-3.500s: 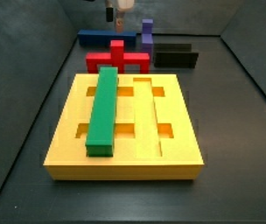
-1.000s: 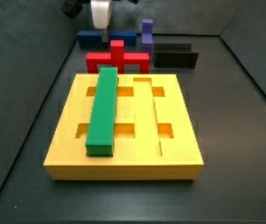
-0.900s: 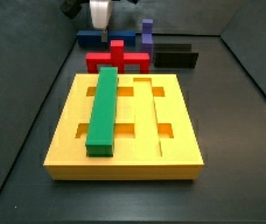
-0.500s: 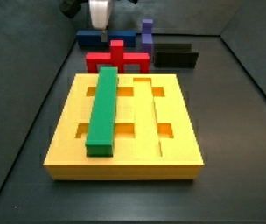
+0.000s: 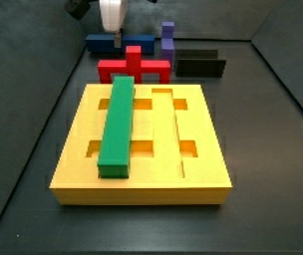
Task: Pick up the blue object. Move up. Move to above the board. Insert the blue object.
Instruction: Pick up the blue object, then move up, then move to above the board.
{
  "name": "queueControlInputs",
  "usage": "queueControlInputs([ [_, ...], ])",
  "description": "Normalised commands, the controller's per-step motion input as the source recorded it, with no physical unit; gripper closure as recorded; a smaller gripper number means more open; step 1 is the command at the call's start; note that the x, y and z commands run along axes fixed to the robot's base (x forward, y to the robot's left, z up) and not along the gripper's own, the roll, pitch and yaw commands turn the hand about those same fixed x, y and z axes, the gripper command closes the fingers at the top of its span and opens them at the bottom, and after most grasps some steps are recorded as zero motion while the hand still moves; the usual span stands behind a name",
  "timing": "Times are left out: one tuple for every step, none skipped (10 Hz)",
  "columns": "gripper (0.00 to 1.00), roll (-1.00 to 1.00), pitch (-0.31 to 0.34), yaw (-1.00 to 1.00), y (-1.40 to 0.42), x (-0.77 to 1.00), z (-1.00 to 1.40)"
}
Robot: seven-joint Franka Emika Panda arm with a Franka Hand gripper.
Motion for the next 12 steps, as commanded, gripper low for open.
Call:
queueControlInputs([
  [1.0,0.0,0.0,0.0,0.0,0.0,0.0],
  [1.0,0.0,0.0,0.0,0.0,0.0,0.0],
  [1.0,0.0,0.0,0.0,0.0,0.0,0.0],
  [1.0,0.0,0.0,0.0,0.0,0.0,0.0],
  [1.0,0.0,0.0,0.0,0.0,0.0,0.83],
  [1.0,-0.01,0.043,0.04,0.01,-0.05,0.75],
  [1.0,0.01,0.061,0.04,0.01,-0.08,0.63],
  [1.0,0.08,0.056,0.02,-0.01,-0.02,0.21],
  [1.0,0.0,0.0,0.0,0.0,0.0,1.4],
  [1.0,-0.05,0.015,-0.01,0.0,-0.01,1.4],
  [1.0,0.0,0.046,0.0,0.0,-0.04,1.4],
  [1.0,0.01,0.039,0.0,0.0,-0.01,1.4],
])
